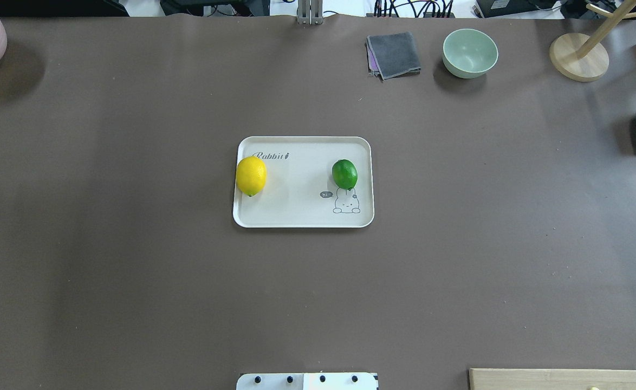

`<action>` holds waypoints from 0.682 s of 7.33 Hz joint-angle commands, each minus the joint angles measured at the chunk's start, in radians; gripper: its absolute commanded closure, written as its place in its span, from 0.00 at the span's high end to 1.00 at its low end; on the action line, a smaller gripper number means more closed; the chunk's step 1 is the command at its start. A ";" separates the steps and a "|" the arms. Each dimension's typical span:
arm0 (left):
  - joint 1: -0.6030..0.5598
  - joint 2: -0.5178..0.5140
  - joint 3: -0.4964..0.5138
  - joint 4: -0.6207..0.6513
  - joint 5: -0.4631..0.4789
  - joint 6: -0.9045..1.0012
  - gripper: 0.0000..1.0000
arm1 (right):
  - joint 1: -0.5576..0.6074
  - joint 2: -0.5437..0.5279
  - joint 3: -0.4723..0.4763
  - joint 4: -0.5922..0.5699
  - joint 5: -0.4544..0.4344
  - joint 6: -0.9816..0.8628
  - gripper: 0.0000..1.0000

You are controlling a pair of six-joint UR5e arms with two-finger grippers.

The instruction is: Place all lemons on tray

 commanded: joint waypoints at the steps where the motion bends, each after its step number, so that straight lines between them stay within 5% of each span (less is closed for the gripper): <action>1: 0.000 0.001 0.002 0.002 0.000 0.000 0.99 | -0.002 -0.001 -0.002 0.000 0.000 0.004 1.00; 5: 0.000 0.001 0.004 0.001 0.000 0.001 0.99 | -0.002 0.001 -0.002 0.000 0.000 0.004 1.00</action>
